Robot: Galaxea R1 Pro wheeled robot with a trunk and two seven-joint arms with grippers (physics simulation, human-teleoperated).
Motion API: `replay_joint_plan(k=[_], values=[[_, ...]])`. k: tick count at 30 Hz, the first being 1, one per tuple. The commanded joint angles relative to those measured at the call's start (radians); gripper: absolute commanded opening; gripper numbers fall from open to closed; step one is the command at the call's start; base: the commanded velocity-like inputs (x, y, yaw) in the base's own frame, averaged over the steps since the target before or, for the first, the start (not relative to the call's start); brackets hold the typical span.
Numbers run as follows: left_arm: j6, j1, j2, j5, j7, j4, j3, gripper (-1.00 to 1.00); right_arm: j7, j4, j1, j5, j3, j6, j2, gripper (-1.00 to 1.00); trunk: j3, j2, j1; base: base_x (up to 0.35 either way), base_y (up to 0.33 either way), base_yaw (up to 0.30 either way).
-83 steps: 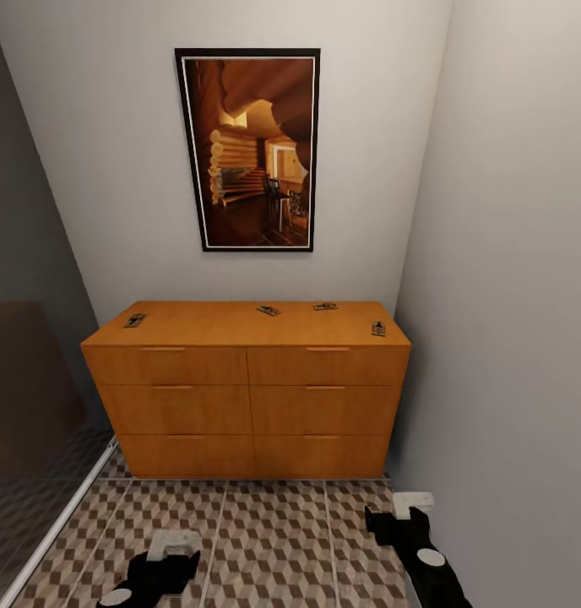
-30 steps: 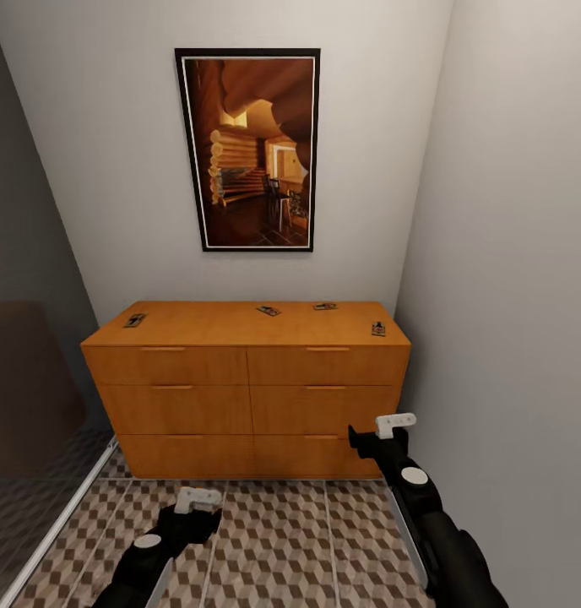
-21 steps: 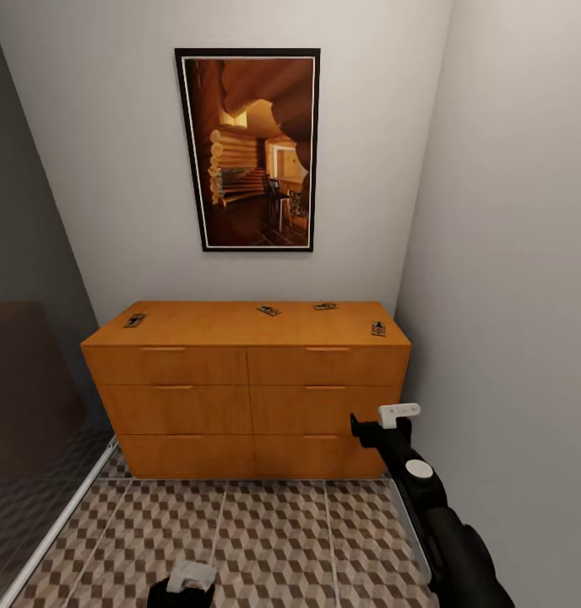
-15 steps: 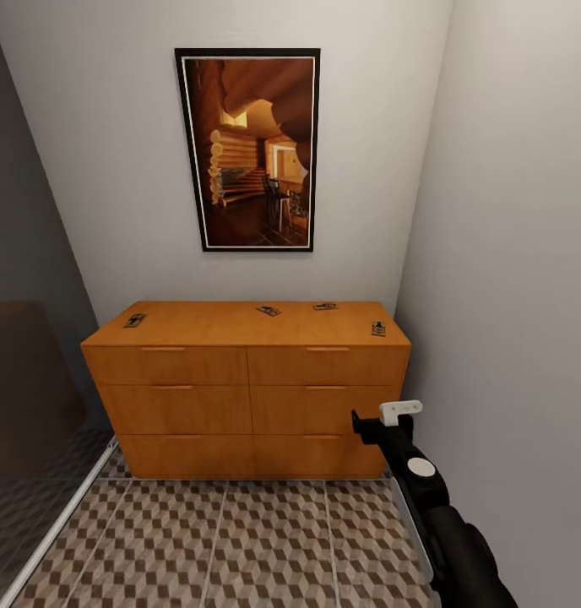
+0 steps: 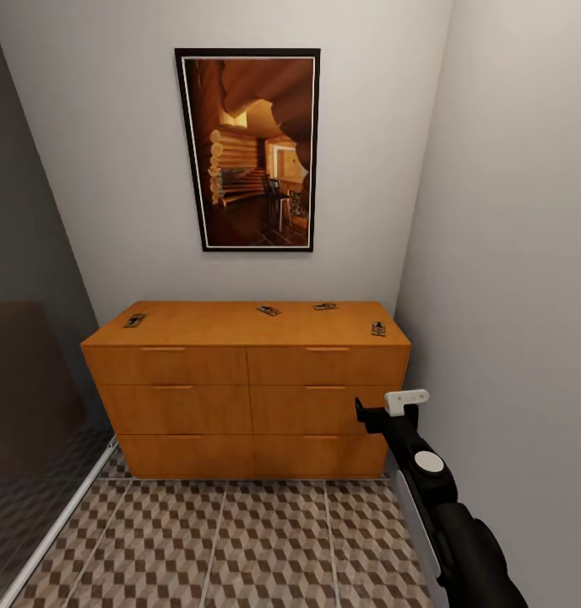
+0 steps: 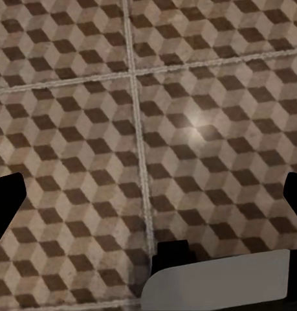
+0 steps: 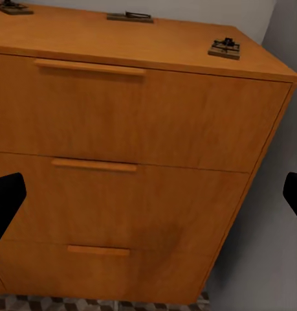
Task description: Take the four mousetraps from the cabinet in the bathroom and place them on the bathroom floor. Make sure all four end up on the same floor surface, and ensure that at least two of them are either under or directly next to the same bathroom sink.
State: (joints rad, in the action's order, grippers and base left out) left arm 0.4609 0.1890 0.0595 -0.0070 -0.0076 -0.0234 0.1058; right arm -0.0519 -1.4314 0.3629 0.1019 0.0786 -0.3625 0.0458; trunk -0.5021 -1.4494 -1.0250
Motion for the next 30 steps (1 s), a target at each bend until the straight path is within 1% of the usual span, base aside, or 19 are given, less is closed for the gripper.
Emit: replay_joint_plan(k=[1,10,30], values=[[0.006,0.001,0.001,0.0,-0.001,-0.003,0.005,1.0,-0.003,-0.002,0.001,0.01,0.001,-0.007,0.0,1.0,-0.001,-0.001,0.0,0.0,0.0,0.0],[0.01,0.001,0.005,-0.001,-0.002,-0.007,0.005,1.0,-0.003,-0.003,0.001,0.01,0.001,-0.007,0.001,1.0,-0.006,-0.001,0.0,0.0,0.0,0.0],[0.01,0.001,0.005,-0.001,-0.001,-0.007,0.005,1.0,-0.003,-0.003,0.001,0.01,0.001,-0.006,0.003,1.0,-0.036,-0.001,0.0,0.0,0.0,0.0]])
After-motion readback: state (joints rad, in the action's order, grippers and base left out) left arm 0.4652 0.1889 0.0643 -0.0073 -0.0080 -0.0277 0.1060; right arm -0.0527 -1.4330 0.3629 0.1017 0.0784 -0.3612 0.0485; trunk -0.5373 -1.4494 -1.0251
